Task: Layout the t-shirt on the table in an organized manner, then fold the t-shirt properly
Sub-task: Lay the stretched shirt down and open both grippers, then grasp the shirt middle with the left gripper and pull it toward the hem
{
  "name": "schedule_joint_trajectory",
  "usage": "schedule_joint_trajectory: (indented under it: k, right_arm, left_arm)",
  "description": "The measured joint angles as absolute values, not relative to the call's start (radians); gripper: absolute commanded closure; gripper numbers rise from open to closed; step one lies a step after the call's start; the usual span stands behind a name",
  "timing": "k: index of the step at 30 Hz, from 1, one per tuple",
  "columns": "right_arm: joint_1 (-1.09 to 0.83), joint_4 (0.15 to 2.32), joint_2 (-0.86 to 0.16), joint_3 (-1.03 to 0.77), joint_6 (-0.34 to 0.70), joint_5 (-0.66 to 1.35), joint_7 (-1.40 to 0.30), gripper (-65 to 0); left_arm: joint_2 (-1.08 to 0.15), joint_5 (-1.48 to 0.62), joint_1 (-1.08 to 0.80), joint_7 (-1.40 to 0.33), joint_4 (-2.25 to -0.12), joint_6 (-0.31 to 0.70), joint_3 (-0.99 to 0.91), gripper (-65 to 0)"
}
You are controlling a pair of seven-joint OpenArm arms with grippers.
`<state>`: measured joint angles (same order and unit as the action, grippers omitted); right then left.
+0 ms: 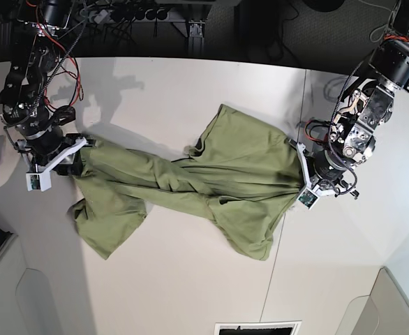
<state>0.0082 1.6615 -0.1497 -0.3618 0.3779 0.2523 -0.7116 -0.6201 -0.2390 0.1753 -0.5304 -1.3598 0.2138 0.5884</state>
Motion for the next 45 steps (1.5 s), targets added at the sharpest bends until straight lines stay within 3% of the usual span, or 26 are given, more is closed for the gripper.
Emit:
schedule_joint_trajectory:
  k: [7,12,19,22,26,29,33,39,45]
  right_arm:
    - [0.011,1.662,-0.18,-0.479,0.378,0.369,-0.712,-28.1]
    - [0.011,1.663,-0.179,-0.471,0.474,0.489,-0.735,-28.1]
    - [0.011,1.663,-0.181,-0.374,0.493,0.499,-0.735,-28.1]
    - [0.011,1.663,-0.18,-0.315,0.494,0.465,-0.735,-28.1]
    - [0.011,1.663,-0.18,-0.265,0.494,0.422,-0.738,-28.1]
    - [0.01,1.663,-0.173,-0.257,0.494,0.402,-0.737,-28.1]
    - [0.008,1.663,-0.165,-0.257,0.48,0.363,-0.738,-28.1]
    - [-0.006,1.663,-0.16,-0.262,0.448,0.319,-0.789,-28.0]
    - [-0.103,1.662,-0.158,-0.296,0.448,0.318,-0.789,-28.0]
  left_arm:
    - [-0.681,-0.244,0.167,-0.54,-1.362,0.215,0.59,-8.3]
    - [-0.743,-0.281,0.163,-0.58,-1.38,0.21,0.59,-8.4]
    - [-0.801,-0.309,0.144,-0.641,-1.555,0.231,0.598,-22.9]
    - [-0.798,-0.311,0.144,-0.638,-1.641,0.23,0.603,-23.1]
    - [-0.791,-0.233,0.144,-0.612,-1.745,0.155,0.603,-23.1]
    - [-0.748,-0.165,0.15,-0.583,-1.773,0.117,0.603,-23.3]
    - [-0.648,-0.123,0.15,-0.551,-1.771,0.17,0.603,-27.1]
    - [-0.47,-0.115,0.229,-0.538,-1.722,0.183,0.609,-27.2]
    - [-0.355,-0.081,0.328,-0.519,-1.588,0.187,0.804,-27.2]
